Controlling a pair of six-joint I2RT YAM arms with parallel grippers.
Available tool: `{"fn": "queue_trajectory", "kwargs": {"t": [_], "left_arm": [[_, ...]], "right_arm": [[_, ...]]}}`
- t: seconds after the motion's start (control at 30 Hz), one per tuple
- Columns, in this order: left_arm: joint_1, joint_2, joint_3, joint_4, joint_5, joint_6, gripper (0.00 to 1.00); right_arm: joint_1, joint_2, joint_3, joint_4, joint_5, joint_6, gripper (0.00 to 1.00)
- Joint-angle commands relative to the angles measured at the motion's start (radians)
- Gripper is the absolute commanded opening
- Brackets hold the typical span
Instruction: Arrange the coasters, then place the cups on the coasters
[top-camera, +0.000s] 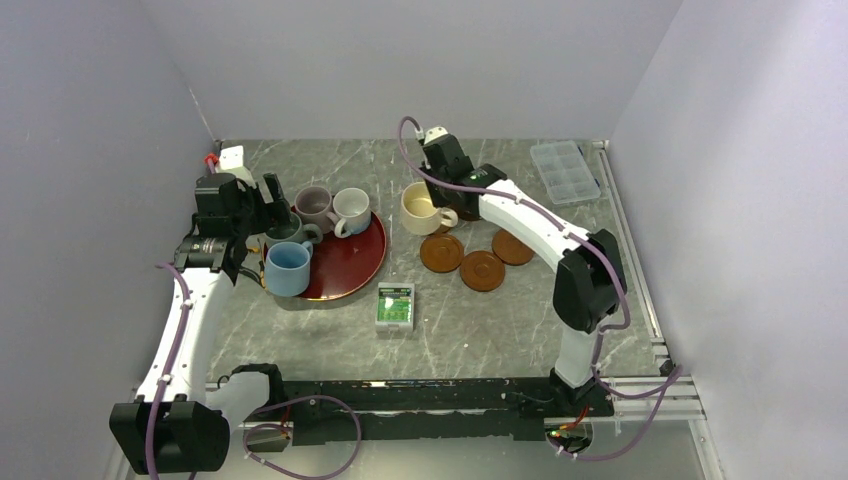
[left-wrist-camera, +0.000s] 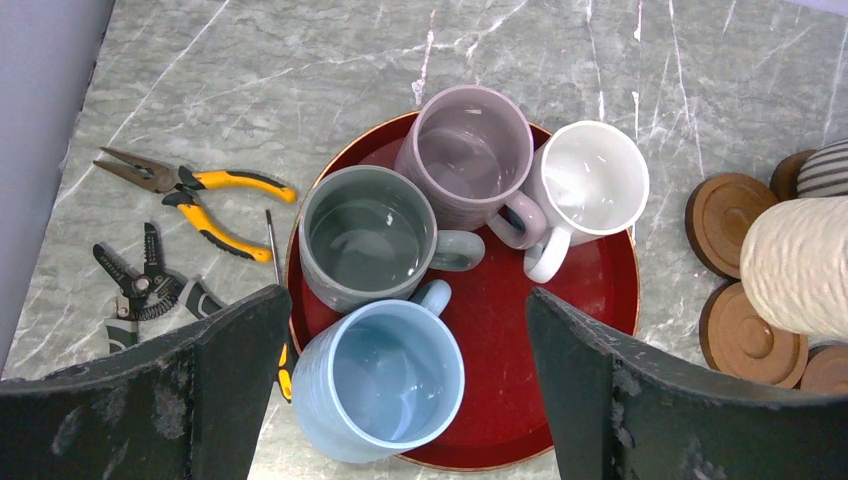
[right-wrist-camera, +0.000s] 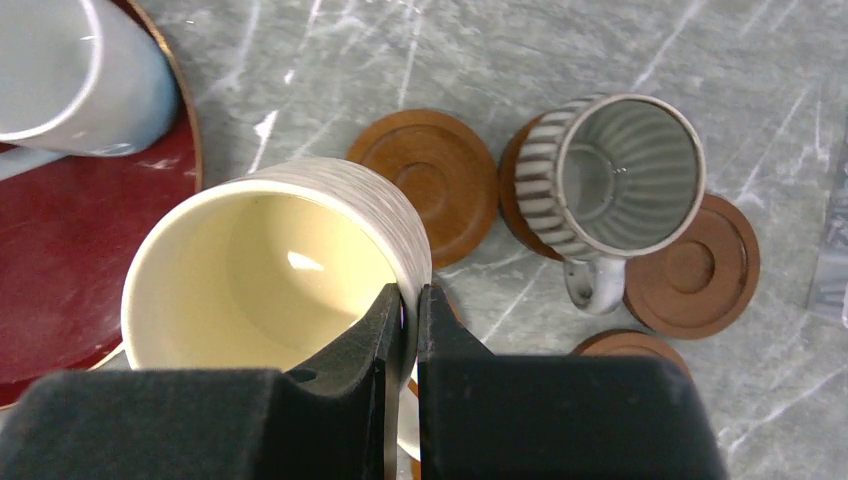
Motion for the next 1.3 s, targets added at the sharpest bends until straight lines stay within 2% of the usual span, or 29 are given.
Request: {"fn": "queue_trajectory", "kwargs": {"t": [0.0, 0.63, 1.27], "left_arm": [[-0.005, -0.014, 0.02, 0.022, 0.014, -0.015, 0.94], [-0.012, -0.003, 0.023, 0.019, 0.014, -0.013, 0.94], [-0.014, 0.0, 0.026, 0.016, 0.014, -0.01, 0.94]], "right_arm": [[-0.04, 0.016, 0.096, 0.041, -0.025, -0.014, 0.0], [-0.109, 0.179, 0.217, 0.02, -0.032, -0.044, 0.0], [-0.133, 0.221, 0.222, 0.05, -0.028, -0.032, 0.0]]}}
